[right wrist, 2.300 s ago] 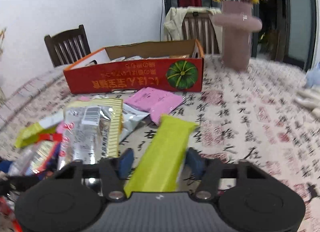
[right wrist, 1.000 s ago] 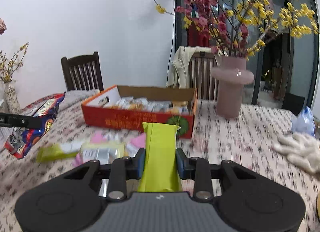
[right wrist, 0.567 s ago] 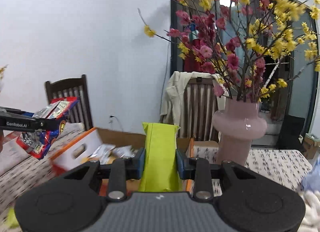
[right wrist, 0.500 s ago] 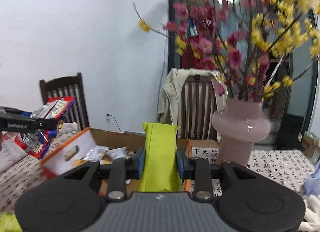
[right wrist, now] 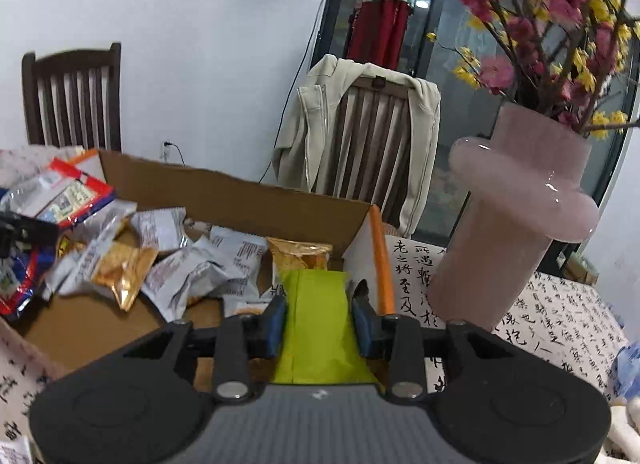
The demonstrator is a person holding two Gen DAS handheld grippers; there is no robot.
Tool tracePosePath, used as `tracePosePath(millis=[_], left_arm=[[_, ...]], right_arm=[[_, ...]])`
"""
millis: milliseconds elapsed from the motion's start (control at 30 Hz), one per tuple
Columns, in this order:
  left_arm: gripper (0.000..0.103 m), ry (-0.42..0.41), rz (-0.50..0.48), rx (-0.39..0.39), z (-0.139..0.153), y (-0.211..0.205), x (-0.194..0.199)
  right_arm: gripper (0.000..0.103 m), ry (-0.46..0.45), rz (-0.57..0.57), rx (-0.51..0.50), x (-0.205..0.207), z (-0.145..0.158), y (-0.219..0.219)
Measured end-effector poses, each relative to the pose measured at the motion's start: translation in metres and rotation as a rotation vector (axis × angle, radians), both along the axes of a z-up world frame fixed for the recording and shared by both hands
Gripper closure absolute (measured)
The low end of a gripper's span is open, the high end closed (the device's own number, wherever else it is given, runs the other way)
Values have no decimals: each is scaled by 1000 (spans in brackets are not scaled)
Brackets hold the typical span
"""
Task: Organize snacks
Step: 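Carry both held packets over the red box and lower them in, then open both grippers and move them back over the snack pile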
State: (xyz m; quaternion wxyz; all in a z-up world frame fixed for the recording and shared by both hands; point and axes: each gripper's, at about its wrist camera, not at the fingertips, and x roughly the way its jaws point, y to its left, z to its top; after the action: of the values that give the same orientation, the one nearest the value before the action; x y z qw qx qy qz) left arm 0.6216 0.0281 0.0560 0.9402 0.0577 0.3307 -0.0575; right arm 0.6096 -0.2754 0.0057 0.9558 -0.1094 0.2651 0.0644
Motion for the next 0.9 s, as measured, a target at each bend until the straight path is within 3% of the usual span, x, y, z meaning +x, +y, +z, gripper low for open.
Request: tracePosePath(millis=[167,367,567,900], left_arm=[[34,-14,13,-42,16,7,-7],[31,-33,41,-68,34,14,-37],[24,-95,28,-58,54,17,-102],[13,-177,64,-139,66,20,-222]], right_arm=[[64,-34,13,-22,-11,10,5],[55,-34,12,57,-26,31,-11],[47,-49,36,129,-75,45,-28],[24,-114,111,224,-183,69,-47]])
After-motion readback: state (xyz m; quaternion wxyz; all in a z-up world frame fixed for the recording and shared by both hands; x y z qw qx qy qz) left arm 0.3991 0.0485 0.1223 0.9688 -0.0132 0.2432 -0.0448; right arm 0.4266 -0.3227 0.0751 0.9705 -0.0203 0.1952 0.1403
